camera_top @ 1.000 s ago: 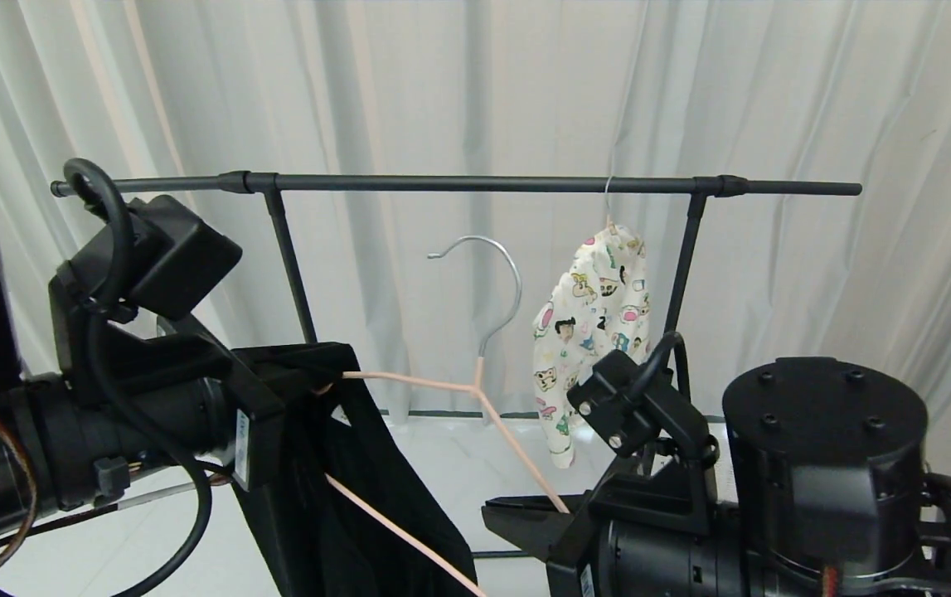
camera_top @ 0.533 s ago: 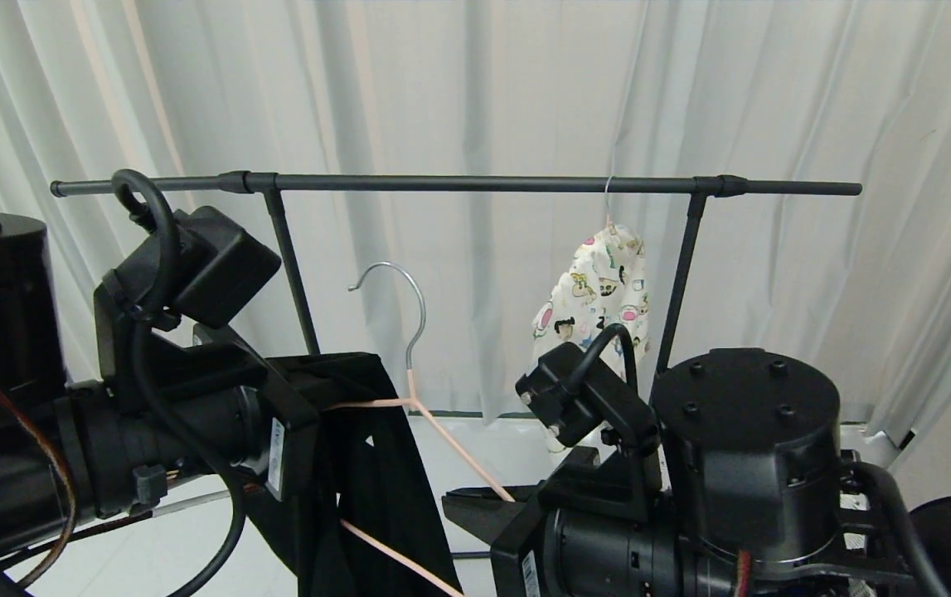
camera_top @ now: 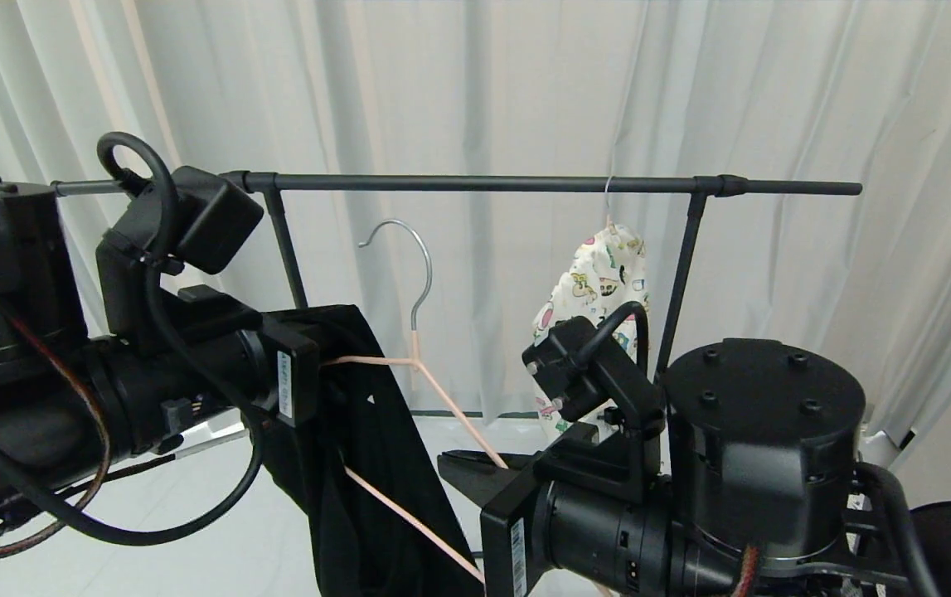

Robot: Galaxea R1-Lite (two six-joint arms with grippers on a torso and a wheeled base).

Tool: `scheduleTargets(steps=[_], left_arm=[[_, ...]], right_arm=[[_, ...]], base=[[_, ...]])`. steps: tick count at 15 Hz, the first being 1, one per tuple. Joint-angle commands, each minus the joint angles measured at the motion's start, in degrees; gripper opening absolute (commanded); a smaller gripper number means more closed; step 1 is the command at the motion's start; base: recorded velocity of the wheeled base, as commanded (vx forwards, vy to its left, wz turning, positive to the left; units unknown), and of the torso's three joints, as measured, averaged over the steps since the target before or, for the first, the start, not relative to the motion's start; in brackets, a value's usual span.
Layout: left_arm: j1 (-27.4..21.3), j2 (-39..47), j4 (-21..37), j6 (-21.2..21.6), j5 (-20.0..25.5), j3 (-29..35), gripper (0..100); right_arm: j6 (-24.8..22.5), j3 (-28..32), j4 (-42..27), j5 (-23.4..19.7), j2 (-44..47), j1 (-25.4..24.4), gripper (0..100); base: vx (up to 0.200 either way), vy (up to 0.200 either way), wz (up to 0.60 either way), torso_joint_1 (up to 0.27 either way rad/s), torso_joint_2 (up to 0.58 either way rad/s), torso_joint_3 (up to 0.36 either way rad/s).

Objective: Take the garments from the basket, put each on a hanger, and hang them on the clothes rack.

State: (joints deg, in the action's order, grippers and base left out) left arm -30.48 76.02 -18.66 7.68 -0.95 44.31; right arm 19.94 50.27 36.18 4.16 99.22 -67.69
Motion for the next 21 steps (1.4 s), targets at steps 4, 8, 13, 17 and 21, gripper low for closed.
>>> scheduleTargets(steps=[4, 8, 13, 17, 21], left_arm=[[-7.3, 0.7, 0.0, -4.9, -1.2, 3.2, 0], [-8.4, 0.5, 0.0, -4.5, -2.3, 3.0, 0], [-6.5, -1.0, -0.1, 0.5, -2.3, 0.6, 0], [-6.4, -0.5, -0.1, 0.9, -2.3, 0.6, 100], [-5.6, -1.4, -0.1, 0.9, -4.3, -0.2, 100]], right_arm=[[0.0, 0.7, 2.2, 0.3, 1.9, -0.5, 0], [0.5, 0.4, 3.2, 4.6, 2.6, 0.3, 0], [0.5, 0.5, 4.4, 8.4, 3.1, 3.4, 0], [-0.1, 0.6, 6.2, 8.9, 3.0, 3.3, 0], [-5.4, -0.3, 6.4, 10.3, 2.1, 3.7, 0]], base=[[0.0, 0.0, 0.0, 0.0, 0.0, 0.0], [0.0, 0.0, 0.0, 0.0, 0.0, 0.0], [0.0, 0.0, 0.0, 0.0, 0.0, 0.0], [0.0, 0.0, 0.0, 0.0, 0.0, 0.0], [0.0, 0.0, 0.0, 0.0, 0.0, 0.0]])
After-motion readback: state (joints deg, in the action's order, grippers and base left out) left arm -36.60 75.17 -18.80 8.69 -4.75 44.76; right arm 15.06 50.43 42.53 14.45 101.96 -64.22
